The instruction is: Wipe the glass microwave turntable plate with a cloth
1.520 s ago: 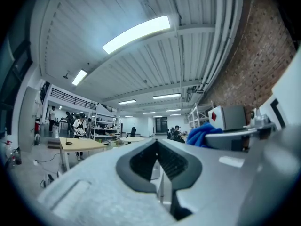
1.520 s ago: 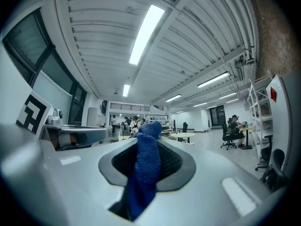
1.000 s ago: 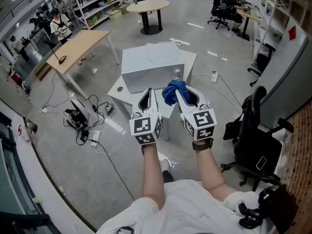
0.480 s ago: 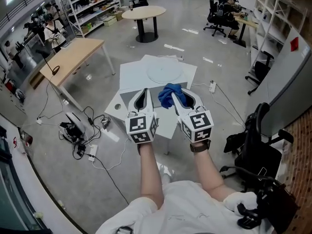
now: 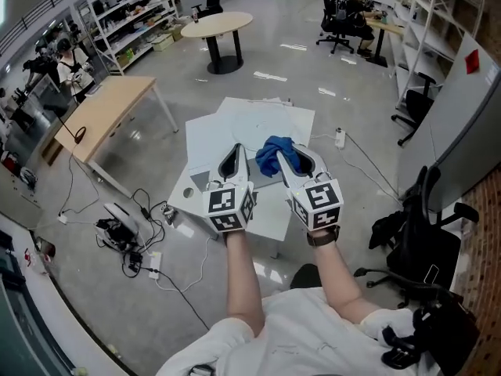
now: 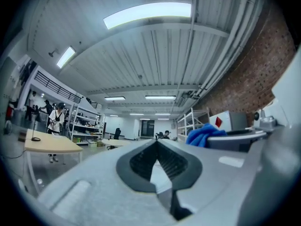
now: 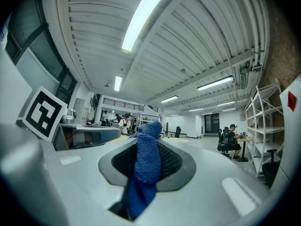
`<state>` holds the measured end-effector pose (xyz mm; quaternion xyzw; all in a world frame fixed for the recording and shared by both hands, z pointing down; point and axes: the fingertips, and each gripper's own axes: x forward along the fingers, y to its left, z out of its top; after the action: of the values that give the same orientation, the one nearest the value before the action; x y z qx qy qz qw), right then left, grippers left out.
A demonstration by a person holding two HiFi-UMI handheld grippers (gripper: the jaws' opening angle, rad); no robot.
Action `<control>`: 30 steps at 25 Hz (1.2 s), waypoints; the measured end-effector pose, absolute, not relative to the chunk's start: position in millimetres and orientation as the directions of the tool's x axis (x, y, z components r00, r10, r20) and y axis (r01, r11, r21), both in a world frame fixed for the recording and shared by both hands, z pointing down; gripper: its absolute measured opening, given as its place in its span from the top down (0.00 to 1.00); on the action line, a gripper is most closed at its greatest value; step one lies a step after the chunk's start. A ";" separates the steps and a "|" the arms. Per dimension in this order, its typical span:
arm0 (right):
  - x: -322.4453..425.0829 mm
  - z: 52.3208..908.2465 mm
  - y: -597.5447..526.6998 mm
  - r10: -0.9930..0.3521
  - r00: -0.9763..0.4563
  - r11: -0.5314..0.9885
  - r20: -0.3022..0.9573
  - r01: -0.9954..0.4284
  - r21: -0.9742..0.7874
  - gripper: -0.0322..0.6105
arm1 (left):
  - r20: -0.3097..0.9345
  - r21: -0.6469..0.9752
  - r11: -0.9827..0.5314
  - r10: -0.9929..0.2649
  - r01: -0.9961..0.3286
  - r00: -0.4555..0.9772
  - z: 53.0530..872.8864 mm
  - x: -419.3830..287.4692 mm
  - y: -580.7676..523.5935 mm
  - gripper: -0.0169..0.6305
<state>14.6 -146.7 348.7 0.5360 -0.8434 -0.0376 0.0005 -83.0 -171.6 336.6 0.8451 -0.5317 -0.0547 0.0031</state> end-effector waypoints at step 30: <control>20.8 326.1 -404.6 -0.799 -0.594 0.597 -0.092 -0.802 -0.006 0.81 | -0.063 -0.057 -0.208 -0.975 -0.977 0.211 333.1 -94.5 -390.8 0.97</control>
<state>20.8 -404.6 326.1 0.4486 -0.8925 -0.0179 -0.0425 -94.5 -390.8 333.1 0.7770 -0.6280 -0.0065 -0.0421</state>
